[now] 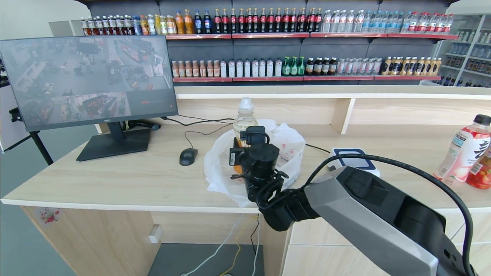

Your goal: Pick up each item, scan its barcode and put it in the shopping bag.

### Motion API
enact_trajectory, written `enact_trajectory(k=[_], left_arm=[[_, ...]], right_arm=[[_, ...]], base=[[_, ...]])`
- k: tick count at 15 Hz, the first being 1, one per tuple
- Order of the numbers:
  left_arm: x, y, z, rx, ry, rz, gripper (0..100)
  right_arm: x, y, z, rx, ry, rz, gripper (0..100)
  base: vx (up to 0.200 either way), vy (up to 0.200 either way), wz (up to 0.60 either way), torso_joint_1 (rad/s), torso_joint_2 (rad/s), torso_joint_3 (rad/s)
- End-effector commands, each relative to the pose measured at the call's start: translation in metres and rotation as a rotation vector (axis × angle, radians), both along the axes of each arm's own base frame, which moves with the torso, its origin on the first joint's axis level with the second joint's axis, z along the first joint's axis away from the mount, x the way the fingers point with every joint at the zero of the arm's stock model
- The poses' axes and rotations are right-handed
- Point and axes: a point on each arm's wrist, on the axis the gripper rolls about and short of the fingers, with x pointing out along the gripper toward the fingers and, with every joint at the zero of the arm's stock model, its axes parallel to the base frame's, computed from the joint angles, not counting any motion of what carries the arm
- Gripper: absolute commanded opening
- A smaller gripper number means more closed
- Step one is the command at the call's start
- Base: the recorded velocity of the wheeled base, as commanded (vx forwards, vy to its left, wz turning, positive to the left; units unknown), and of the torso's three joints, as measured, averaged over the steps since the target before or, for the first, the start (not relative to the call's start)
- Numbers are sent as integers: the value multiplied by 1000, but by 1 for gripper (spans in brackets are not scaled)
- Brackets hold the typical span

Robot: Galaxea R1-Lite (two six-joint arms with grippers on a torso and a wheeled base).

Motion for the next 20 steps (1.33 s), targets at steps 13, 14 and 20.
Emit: enact_trajectory(k=[13, 14, 20], left_arm=[[0, 0, 0, 0, 0, 0, 100], [0, 0, 0, 0, 0, 0, 100], [0, 0, 0, 0, 0, 0, 100]], right_arm=[[-3, -3, -15, 9, 7, 11, 100], [-3, -3, -14, 10, 6, 10, 100], [-4, -3, -1, 33, -62, 5, 100]], base=[[0, 0, 0, 0, 0, 0], [0, 0, 0, 0, 0, 0], [0, 0, 0, 0, 0, 0]])
